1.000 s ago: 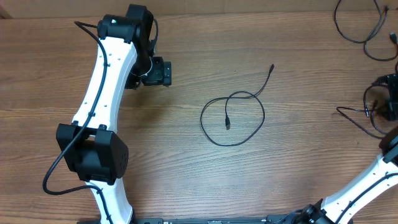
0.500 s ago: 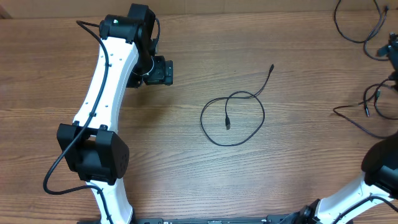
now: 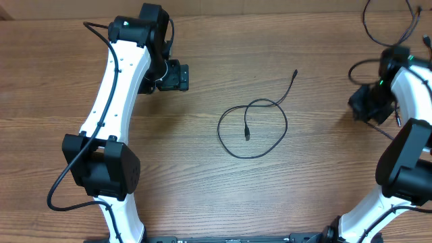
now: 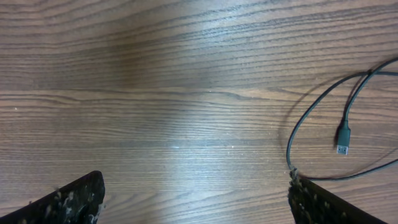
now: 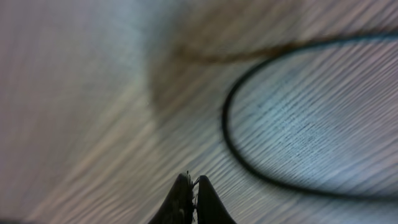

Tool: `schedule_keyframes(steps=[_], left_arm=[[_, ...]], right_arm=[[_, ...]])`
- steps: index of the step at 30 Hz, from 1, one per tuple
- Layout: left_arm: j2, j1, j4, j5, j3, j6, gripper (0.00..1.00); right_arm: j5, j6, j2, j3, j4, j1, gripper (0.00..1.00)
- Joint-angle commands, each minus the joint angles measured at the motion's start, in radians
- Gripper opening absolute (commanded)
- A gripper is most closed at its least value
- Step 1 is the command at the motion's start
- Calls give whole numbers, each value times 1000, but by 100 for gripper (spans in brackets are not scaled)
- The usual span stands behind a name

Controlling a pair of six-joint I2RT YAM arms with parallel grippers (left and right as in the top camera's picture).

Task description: Untangle cables

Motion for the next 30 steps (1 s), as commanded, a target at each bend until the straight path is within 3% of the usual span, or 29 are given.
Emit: schedule_keyframes(steps=[1, 10, 20, 30], left_arm=[[10, -9, 0, 7, -3, 3, 94], [10, -10, -3, 7, -3, 16, 94], [10, -9, -14, 6, -3, 27, 94], [10, -10, -24, 8, -3, 23, 93]], right_arm=[[33, 23, 4, -135, 100, -28, 4], [53, 84, 4, -377, 481, -173, 4], [41, 82, 4, -386, 770, -310, 4], [51, 6, 5, -380, 963, -327, 4]])
